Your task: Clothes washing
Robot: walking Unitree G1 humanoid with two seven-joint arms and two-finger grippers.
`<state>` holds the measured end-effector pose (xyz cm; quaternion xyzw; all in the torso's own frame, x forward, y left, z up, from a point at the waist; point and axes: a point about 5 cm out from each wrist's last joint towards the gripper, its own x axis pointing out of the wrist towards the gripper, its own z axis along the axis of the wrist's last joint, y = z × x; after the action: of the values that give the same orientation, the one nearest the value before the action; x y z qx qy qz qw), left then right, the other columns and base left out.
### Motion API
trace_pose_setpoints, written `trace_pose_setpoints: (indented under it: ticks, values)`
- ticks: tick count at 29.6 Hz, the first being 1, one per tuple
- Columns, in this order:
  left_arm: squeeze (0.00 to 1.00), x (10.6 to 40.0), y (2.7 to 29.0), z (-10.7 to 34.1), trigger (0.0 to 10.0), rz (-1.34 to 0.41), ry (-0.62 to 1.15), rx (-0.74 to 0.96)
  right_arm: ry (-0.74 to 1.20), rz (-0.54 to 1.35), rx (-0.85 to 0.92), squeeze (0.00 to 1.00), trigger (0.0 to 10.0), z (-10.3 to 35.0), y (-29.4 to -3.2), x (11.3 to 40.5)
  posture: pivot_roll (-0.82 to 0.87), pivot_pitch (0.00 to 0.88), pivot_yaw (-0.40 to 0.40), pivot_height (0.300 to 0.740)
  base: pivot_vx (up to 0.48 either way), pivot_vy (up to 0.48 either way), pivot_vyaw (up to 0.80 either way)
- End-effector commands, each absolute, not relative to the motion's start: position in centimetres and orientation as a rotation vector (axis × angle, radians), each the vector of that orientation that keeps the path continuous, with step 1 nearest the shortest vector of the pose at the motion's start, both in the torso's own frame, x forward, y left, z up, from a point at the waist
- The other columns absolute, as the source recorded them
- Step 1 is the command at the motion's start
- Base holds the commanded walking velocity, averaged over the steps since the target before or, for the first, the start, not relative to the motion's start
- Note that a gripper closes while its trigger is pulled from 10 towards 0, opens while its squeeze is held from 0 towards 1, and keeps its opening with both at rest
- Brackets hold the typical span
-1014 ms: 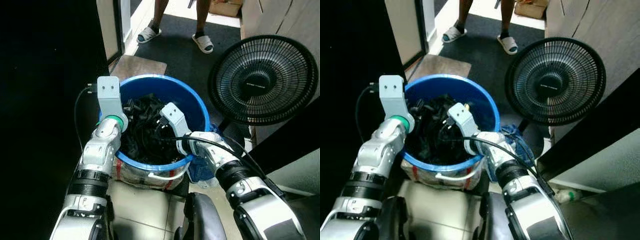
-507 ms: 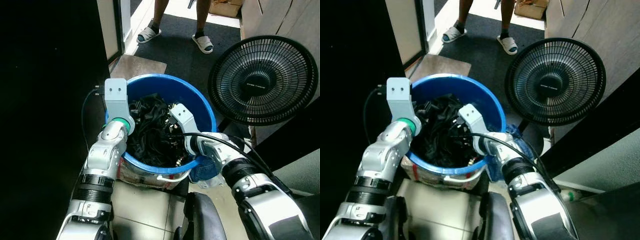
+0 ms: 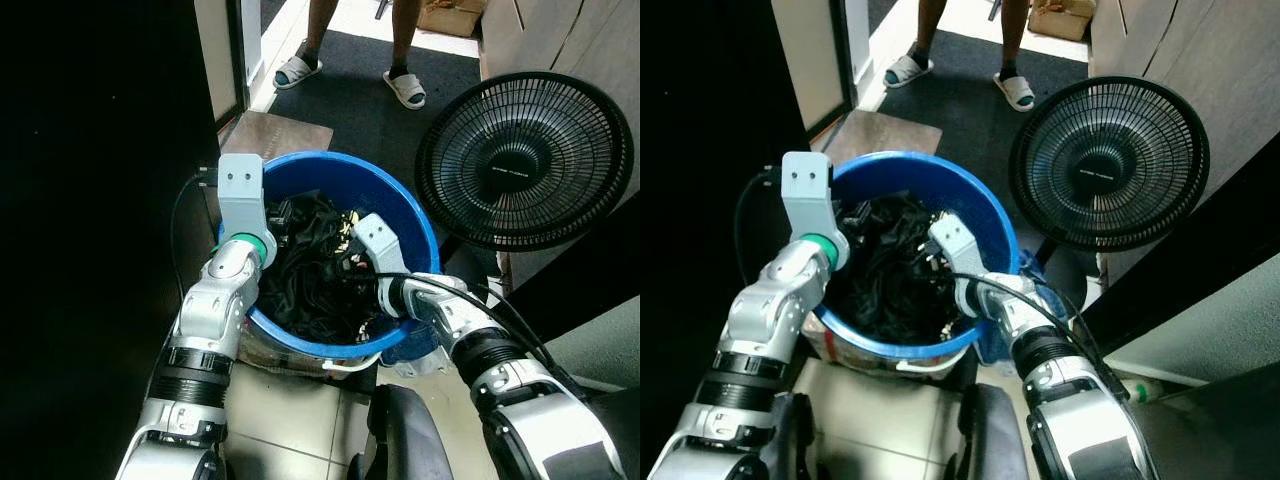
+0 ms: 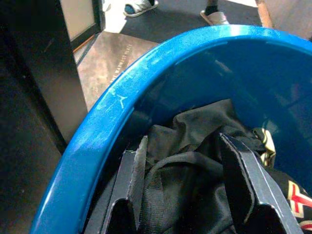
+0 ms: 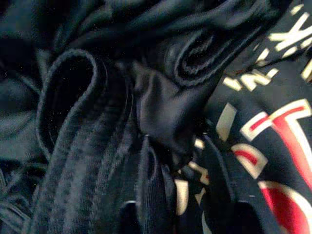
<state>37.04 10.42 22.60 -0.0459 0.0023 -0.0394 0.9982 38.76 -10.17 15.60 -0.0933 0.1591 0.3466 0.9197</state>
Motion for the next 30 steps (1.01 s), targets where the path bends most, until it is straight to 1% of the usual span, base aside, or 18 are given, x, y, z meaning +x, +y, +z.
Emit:
trace_pose_setpoints:
  ticks: [1, 4, 5, 6, 7, 8, 9, 12, 13, 14, 15, 17, 22, 24, 30]
  values:
    - [0.00, 36.9, 10.5, 21.6, 10.0, -0.078, 0.044, -0.094, 0.405, 0.689, -0.146, 0.00, 0.0, 13.2, -10.8, 38.0, 0.05, 0.308, -0.020, 0.565, 0.000, 0.000, 0.00]
    - [0.00, 36.9, 10.3, 21.7, 10.0, -0.082, 0.044, -0.093, 0.354, 0.683, -0.127, 0.00, 0.0, 14.3, -10.8, 38.2, 0.05, 0.309, -0.019, 0.565, 0.000, 0.000, 0.00]
    - [0.00, 36.9, 10.3, 21.7, 10.0, -0.085, 0.043, -0.094, 0.298, 0.703, -0.111, 0.00, 1.3, 15.6, -10.6, 38.4, 0.05, 0.308, -0.018, 0.565, 0.000, 0.000, 0.00]
    - [0.00, 36.9, 10.3, 21.7, 10.0, -0.085, 0.043, -0.094, 0.298, 0.703, -0.111, 0.00, 1.3, 15.6, -10.6, 38.4, 0.05, 0.308, -0.018, 0.565, 0.000, 0.000, 0.00]
    - [0.00, 36.9, 10.2, 21.8, 10.0, -0.087, 0.043, -0.094, 0.256, 0.719, -0.105, 0.00, 4.5, 16.7, -10.4, 38.5, 0.05, 0.308, -0.017, 0.565, 0.000, 0.000, 0.00]
    - [0.00, 36.9, 10.2, 21.8, 10.0, -0.088, 0.043, -0.094, 0.216, 0.728, -0.108, 0.00, 10.0, 17.7, -10.3, 38.7, 0.05, 0.308, -0.017, 0.565, 0.000, 0.000, 0.00]
    - [0.00, 36.9, 10.2, 21.8, 10.0, -0.088, 0.043, -0.094, 0.216, 0.728, -0.108, 0.00, 10.0, 17.7, -10.3, 38.7, 0.05, 0.308, -0.017, 0.565, 0.000, 0.000, 0.00]
    - [0.00, 37.0, 10.1, 21.8, 10.0, -0.093, 0.044, -0.093, 0.101, 0.759, -0.159, 0.00, 10.0, 20.6, -9.3, 39.3, 0.05, 0.302, -0.015, 0.565, 0.000, 0.000, 0.00]
    - [0.00, 37.0, 10.1, 21.8, 10.0, -0.093, 0.044, -0.093, 0.101, 0.759, -0.159, 0.00, 10.0, 20.6, -9.3, 39.3, 0.05, 0.302, -0.015, 0.565, 0.000, 0.000, 0.00]
    - [0.00, 37.0, 10.0, 21.9, 10.0, -0.095, 0.042, -0.094, 0.080, 0.760, -0.169, 0.45, 10.0, 21.2, -8.9, 39.6, 0.05, 0.300, -0.016, 0.565, 0.000, 0.000, 0.00]
    - [0.00, 37.0, 10.0, 21.9, 10.0, -0.096, 0.041, -0.094, 0.075, 0.757, -0.164, 1.00, 10.0, 21.5, -8.6, 39.7, 0.05, 0.300, -0.016, 0.565, 0.000, 0.000, 0.00]
    - [0.00, 37.0, 10.1, 22.1, 10.0, -0.094, 0.037, -0.091, 0.096, 0.770, -0.133, 1.00, 10.0, 21.9, -7.9, 40.0, 0.06, 0.296, -0.017, 0.565, 0.000, 0.000, 0.00]
    - [0.00, 37.0, 10.4, 22.0, 10.0, -0.086, 0.038, -0.086, 0.157, 0.797, -0.063, 1.00, 10.0, 21.3, -7.1, 40.0, 0.07, 0.294, -0.020, 0.565, 0.000, 0.000, 0.00]
    - [0.00, 36.9, 10.6, 21.8, 10.0, -0.077, 0.042, -0.082, 0.233, 0.838, 0.001, 1.00, 10.0, 19.9, -6.1, 39.6, 0.09, 0.296, -0.024, 0.565, 0.000, 0.000, 0.00]
    - [0.00, 36.7, 10.9, 21.8, 10.0, -0.065, 0.044, -0.079, 0.305, 0.905, 0.033, 1.00, 10.0, 18.3, -5.0, 38.9, 0.10, 0.306, -0.029, 0.565, 0.000, 0.000, 0.00]
